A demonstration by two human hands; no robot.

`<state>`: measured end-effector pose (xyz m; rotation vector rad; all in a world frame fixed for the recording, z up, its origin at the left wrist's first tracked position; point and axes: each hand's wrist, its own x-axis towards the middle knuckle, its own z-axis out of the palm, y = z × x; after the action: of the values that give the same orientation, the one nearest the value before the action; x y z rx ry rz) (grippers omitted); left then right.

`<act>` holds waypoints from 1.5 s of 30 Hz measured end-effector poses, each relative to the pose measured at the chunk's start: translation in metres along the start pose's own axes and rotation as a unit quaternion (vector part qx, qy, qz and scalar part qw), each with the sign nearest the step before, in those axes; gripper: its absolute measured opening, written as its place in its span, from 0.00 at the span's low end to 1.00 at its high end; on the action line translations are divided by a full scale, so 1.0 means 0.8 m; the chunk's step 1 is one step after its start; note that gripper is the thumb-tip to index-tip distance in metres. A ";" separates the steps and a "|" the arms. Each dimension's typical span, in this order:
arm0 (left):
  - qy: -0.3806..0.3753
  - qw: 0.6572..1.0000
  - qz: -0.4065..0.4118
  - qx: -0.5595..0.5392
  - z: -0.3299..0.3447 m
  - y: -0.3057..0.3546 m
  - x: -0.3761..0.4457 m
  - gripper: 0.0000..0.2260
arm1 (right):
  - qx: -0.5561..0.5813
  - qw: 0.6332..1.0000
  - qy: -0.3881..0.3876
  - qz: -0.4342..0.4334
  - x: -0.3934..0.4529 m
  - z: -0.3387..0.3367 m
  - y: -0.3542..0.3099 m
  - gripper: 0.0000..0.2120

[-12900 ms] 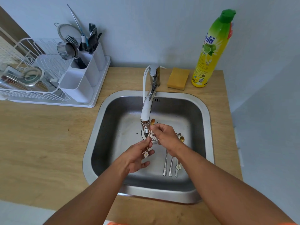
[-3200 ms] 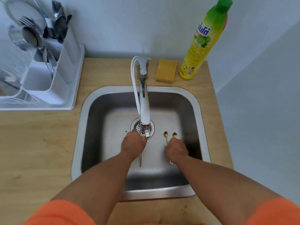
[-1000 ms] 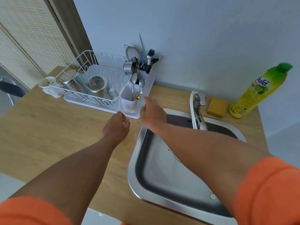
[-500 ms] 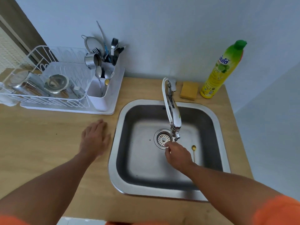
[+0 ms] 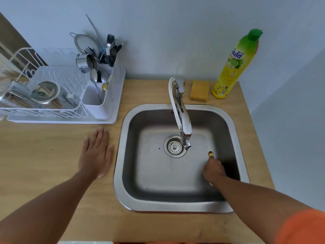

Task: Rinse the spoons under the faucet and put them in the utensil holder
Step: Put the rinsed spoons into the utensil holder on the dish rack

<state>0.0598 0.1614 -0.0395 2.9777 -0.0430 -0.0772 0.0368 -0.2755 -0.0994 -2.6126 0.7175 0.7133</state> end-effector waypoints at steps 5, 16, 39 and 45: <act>0.004 1.000 -0.006 -0.001 0.004 -0.002 0.001 0.32 | 0.032 0.998 0.027 0.056 -0.002 0.006 -0.003 0.23; 0.004 1.000 -0.004 -0.001 0.005 -0.002 0.000 0.32 | -0.022 0.999 -0.047 0.010 -0.029 0.008 -0.034 0.12; 0.001 1.000 -0.011 -0.002 0.004 0.000 -0.001 0.33 | 0.236 0.850 0.116 -0.457 -0.155 -0.146 -0.467 0.07; 0.000 1.000 -0.014 0.001 0.004 0.000 -0.001 0.32 | 0.199 0.858 0.101 -0.462 -0.146 -0.146 -0.499 0.08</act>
<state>0.0587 0.1612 -0.0429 2.9810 -0.0005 -0.0795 0.2122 0.0430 0.1335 -2.2497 -0.3532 -0.0158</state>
